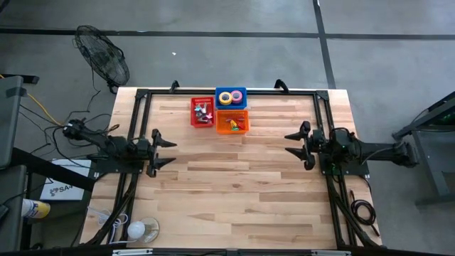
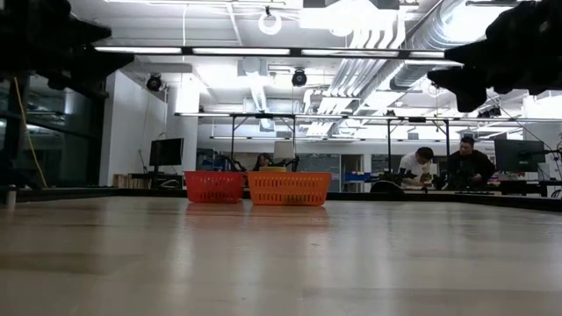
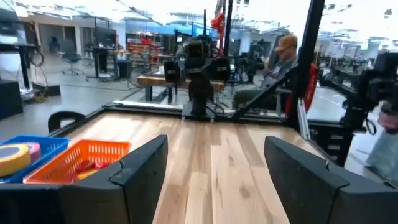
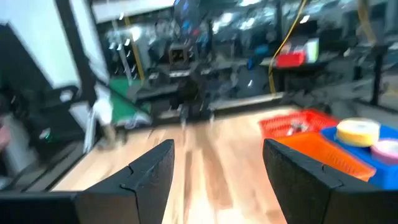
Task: Pick and place Stapler, Stapler remover, tape
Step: Return to Home Position
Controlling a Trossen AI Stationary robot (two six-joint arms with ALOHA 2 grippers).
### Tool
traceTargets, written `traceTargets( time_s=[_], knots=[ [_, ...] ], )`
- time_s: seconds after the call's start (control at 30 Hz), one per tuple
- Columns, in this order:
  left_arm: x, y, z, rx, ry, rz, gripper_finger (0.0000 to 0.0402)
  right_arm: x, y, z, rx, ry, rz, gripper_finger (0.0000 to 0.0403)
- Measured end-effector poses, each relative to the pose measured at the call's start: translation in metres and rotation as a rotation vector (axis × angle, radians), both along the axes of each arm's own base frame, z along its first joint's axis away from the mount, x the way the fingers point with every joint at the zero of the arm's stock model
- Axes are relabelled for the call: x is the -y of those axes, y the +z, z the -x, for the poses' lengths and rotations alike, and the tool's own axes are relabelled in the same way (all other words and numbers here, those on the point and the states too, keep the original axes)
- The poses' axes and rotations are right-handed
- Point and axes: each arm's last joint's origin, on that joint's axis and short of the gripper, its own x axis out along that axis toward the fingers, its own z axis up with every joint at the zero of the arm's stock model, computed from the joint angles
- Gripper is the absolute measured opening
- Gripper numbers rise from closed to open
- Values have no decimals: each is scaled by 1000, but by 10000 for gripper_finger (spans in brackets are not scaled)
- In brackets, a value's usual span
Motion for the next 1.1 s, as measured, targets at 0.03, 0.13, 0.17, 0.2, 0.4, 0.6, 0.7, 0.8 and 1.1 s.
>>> traceTargets(
  time_s=[0.03,0.13,0.17,0.2,0.4,0.6,0.7,0.8,1.1],
  knots=[
    [0,0,0,-18,1,5,263,0,-1,1,-14,11,-3,236],
    [1,0,0,-75,-29,1,263,-2,-2,4,-69,58,-5,236],
    [1,0,0,-82,-43,-1,263,-2,-1,5,-76,71,-6,236],
    [2,0,0,-81,-61,-8,263,-3,0,6,-84,77,-5,236],
    [4,0,1,-91,-162,-37,263,-4,-2,9,-106,121,24,236],
    [3,0,1,-102,-141,-50,263,-4,-4,9,-123,121,59,236],
    [2,-1,2,-108,-103,-48,263,-3,-3,9,-120,76,64,236],
    [1,-1,2,-116,-59,-47,263,-1,-3,9,-121,12,55,236],
    [0,0,1,-111,-26,-105,263,0,-3,9,-123,-25,19,236]
  ],
)
